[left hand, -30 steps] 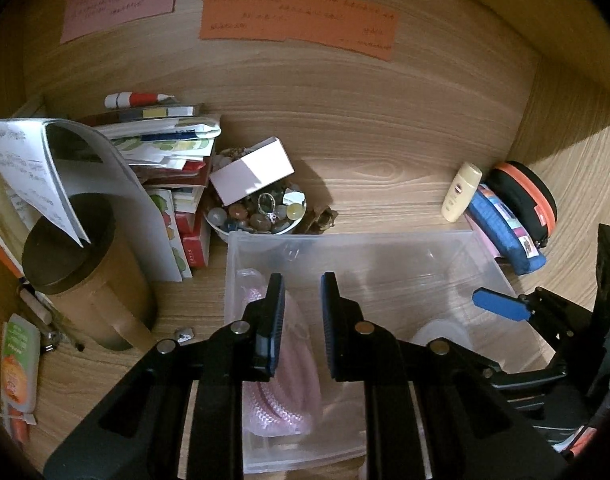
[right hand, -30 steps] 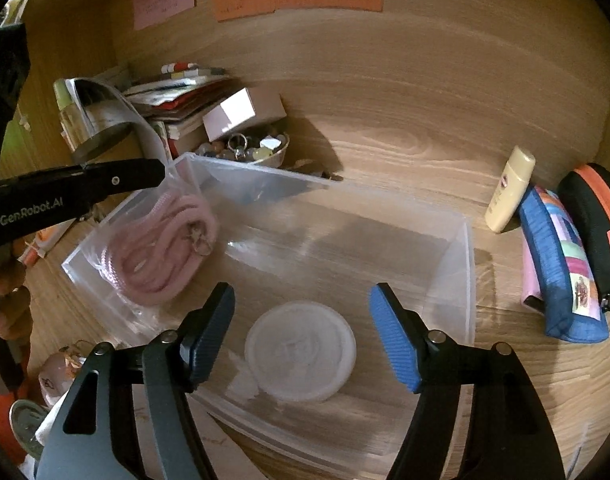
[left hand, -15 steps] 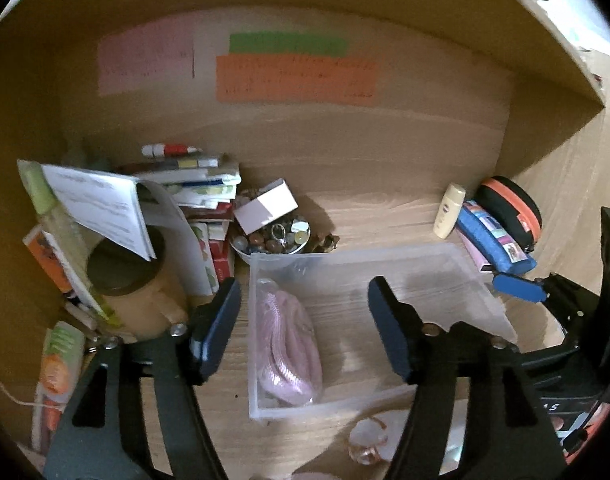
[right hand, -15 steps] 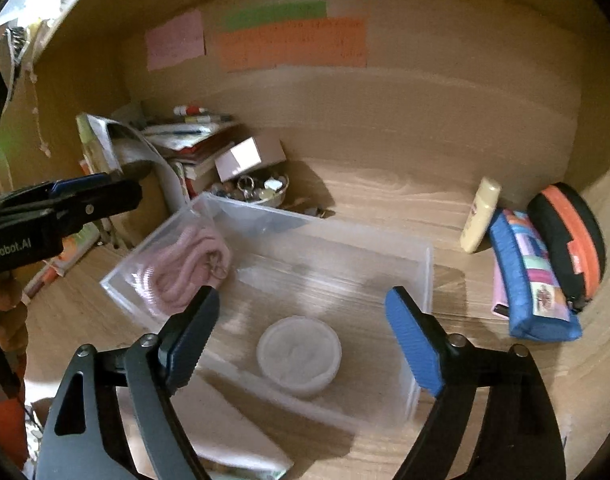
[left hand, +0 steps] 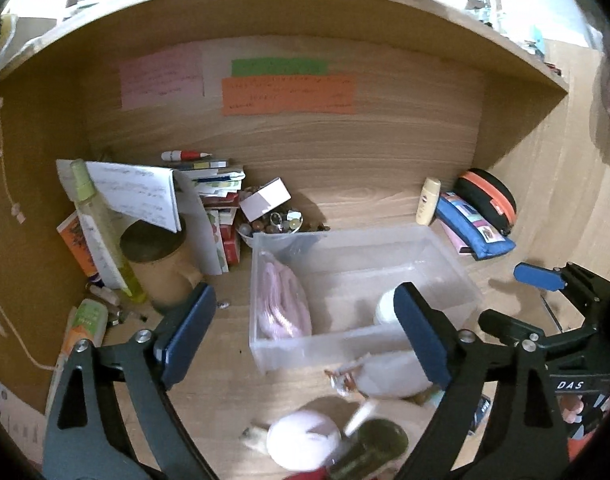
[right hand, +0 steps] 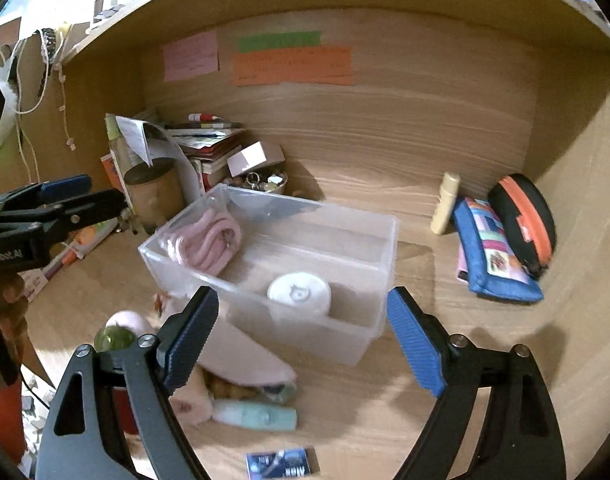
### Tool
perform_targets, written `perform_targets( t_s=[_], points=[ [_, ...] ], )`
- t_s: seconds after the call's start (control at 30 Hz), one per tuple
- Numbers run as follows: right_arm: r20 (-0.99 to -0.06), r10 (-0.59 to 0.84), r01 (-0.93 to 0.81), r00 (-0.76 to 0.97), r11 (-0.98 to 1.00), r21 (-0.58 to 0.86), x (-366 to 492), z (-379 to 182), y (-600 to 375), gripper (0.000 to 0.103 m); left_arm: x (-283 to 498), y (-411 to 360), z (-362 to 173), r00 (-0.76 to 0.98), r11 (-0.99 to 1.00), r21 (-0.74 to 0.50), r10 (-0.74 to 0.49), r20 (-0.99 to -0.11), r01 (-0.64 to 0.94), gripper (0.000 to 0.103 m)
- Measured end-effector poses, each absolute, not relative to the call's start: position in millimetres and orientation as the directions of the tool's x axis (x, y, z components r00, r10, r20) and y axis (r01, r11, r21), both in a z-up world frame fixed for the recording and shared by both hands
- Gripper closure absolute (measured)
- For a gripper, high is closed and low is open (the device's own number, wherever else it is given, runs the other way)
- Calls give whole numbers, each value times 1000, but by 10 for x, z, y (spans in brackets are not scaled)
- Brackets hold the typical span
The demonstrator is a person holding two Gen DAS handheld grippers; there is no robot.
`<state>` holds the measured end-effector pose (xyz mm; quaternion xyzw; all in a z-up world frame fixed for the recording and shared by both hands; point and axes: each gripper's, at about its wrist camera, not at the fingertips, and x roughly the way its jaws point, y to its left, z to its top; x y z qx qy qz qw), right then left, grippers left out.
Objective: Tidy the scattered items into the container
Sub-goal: 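Grasp the green glass bottle with the left gripper while the right grasps the blue Max box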
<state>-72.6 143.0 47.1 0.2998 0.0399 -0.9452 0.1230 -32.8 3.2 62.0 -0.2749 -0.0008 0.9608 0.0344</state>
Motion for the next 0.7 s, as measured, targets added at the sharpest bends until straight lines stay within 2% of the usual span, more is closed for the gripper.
perform_targets(
  t_s=[0.37, 0.7],
  points=[
    [-600, -170, 227, -782, -974, -21, -297, 312, 1525, 18, 102, 85, 404, -819, -996, -23, 79, -569, -81, 11],
    [-692, -183, 256, -698, -967, -2, -136, -160, 1457, 18, 330, 164, 26, -765, -994, -25, 95, -637, -103, 11]
  ],
)
